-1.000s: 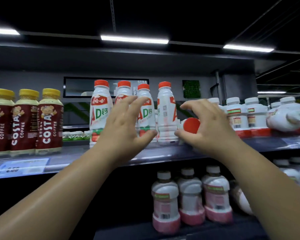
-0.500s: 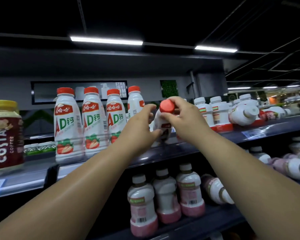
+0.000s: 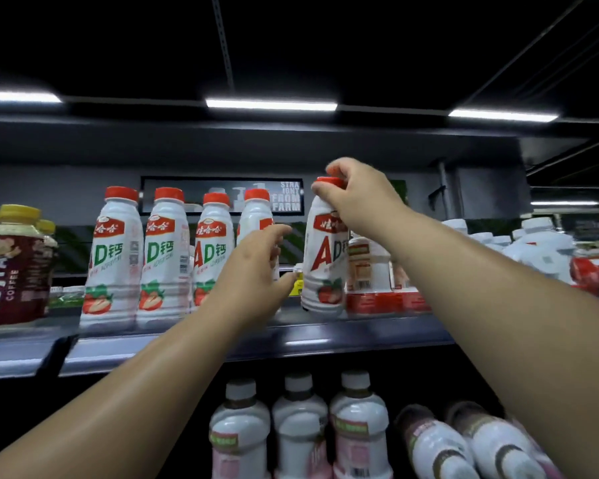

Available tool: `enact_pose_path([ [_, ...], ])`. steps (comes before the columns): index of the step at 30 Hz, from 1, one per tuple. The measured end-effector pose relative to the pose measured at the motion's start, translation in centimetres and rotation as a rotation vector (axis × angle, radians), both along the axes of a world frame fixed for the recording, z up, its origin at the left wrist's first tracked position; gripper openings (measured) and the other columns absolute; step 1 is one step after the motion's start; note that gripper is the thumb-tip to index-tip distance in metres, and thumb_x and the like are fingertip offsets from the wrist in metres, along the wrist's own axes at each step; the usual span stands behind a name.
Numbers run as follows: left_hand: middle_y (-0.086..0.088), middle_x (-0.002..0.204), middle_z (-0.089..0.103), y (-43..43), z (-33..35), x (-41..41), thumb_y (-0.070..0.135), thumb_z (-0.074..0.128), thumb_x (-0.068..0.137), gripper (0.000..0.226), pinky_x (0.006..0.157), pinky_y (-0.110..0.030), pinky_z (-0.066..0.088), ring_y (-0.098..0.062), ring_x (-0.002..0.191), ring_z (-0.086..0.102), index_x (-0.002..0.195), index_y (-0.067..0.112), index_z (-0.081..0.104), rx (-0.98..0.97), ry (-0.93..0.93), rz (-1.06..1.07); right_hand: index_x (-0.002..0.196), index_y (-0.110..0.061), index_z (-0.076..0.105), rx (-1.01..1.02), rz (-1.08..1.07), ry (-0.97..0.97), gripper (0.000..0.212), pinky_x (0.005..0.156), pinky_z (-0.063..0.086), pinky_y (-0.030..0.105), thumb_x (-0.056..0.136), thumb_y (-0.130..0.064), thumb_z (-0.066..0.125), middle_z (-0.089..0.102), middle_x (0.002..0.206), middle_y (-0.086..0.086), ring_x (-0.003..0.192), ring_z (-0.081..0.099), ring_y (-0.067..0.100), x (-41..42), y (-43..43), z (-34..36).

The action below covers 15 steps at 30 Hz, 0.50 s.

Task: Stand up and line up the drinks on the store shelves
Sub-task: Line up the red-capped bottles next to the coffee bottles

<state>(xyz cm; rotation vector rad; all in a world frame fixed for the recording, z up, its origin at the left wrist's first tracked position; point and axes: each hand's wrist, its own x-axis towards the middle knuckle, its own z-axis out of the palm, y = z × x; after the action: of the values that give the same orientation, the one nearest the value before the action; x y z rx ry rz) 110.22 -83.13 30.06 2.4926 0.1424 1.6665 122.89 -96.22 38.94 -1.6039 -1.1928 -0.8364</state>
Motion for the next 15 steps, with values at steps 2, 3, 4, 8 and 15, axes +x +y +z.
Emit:
enact_pose_path([
  [2, 0.01, 0.127, 0.049, -0.1, -0.4, 0.1, 0.018, 0.073, 0.085, 0.065, 0.104, -0.025, 0.039, -0.002, 0.114, 0.044, 0.141, 0.026, 0.044, 0.06, 0.004, 0.055, 0.124, -0.03, 0.058, -0.068, -0.031, -0.041, 0.045, 0.082, 0.056, 0.037, 0.089, -0.058, 0.064, 0.062, 0.109, -0.009, 0.095, 0.062, 0.014, 0.3, 0.6, 1.1],
  [3, 0.01, 0.131, 0.049, -0.1, -0.5, 0.2, 0.02, 0.073, 0.085, 0.065, 0.105, -0.024, 0.037, -0.002, 0.115, 0.042, 0.142, 0.026, 0.043, 0.082, 0.002, 0.084, 0.114, -0.03, 0.06, -0.098, -0.057, -0.058, 0.041, 0.077, 0.058, 0.036, 0.088, -0.061, 0.064, 0.063, 0.101, -0.011, 0.088, 0.063, 0.012, 0.4, 1.0, 1.5],
  [4, 0.01, 0.133, 0.048, 0.0, -0.5, 0.2, 0.022, 0.072, 0.085, 0.065, 0.106, -0.025, 0.037, -0.002, 0.117, 0.042, 0.142, 0.027, 0.042, 0.104, -0.004, 0.117, 0.106, -0.029, 0.06, -0.122, -0.085, -0.068, 0.039, 0.073, 0.058, 0.036, 0.086, -0.063, 0.064, 0.063, 0.094, -0.011, 0.082, 0.063, 0.012, 0.5, 1.4, 1.8],
  [8, 0.01, 0.136, 0.046, 0.9, -0.6, -0.5, 0.03, 0.07, 0.086, 0.061, 0.103, -0.024, 0.029, -0.005, 0.122, 0.038, 0.14, 0.031, 0.043, 0.161, -0.042, 0.28, 0.1, -0.029, 0.058, -0.172, -0.028, -0.033, 0.032, 0.076, 0.058, 0.039, 0.087, -0.058, 0.063, 0.064, 0.095, -0.006, 0.084, 0.064, 0.015, 1.1, 2.5, 2.3],
  [15, 0.004, 0.134, 0.05, 2.2, -0.4, -2.2, 0.028, 0.073, 0.083, 0.061, 0.105, -0.031, 0.031, -0.016, 0.125, 0.042, 0.138, 0.025, 0.047, 0.177, -0.071, 0.335, 0.109, -0.026, 0.057, -0.215, -0.112, -0.07, 0.037, 0.077, 0.058, 0.038, 0.09, -0.058, 0.062, 0.064, 0.097, -0.004, 0.083, 0.063, 0.014, 1.0, 3.2, 2.6],
])
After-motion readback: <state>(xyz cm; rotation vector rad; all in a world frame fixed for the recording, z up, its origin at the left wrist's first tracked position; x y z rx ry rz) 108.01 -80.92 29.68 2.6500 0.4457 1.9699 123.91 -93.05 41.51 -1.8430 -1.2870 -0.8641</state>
